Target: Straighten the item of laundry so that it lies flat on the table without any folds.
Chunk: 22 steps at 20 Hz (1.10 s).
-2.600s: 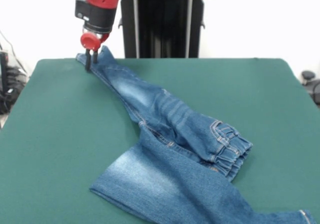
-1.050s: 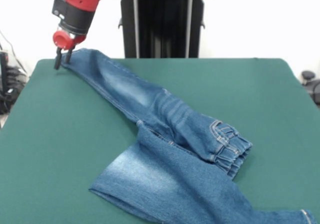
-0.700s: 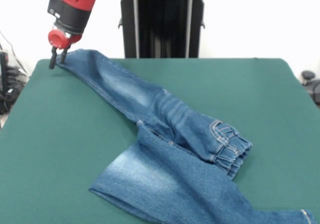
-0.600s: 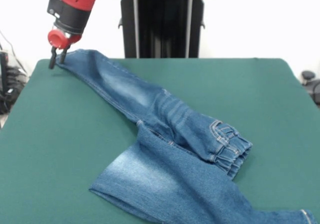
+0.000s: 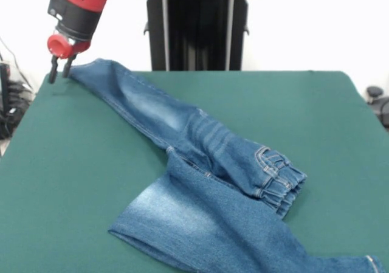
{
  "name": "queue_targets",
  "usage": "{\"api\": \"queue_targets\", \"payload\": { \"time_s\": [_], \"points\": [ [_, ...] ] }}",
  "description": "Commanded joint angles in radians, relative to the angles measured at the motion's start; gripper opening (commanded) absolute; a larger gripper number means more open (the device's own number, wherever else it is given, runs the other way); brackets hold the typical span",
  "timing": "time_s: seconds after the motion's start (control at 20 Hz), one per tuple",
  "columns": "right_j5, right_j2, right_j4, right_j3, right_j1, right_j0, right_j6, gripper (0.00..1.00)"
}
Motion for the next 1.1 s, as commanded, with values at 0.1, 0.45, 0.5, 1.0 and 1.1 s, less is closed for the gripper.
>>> {"api": "queue_targets", "payload": {
  "time_s": [0.1,0.45,0.5,1.0,1.1],
  "points": [
    [0.066,0.119,0.013,-0.136,0.002,-0.003,0.1,1.0],
    [0.2,0.275,-0.168,-0.073,-0.137,-0.084,0.169,1.0],
    [0.26,0.357,-0.231,-0.028,-0.196,-0.13,0.167,1.0],
    [0.724,0.976,-0.004,0.344,-0.571,-0.61,-0.334,1.0],
    [0.747,1.016,0.018,0.353,-0.564,-0.631,-0.32,1.0]
  ]
}}
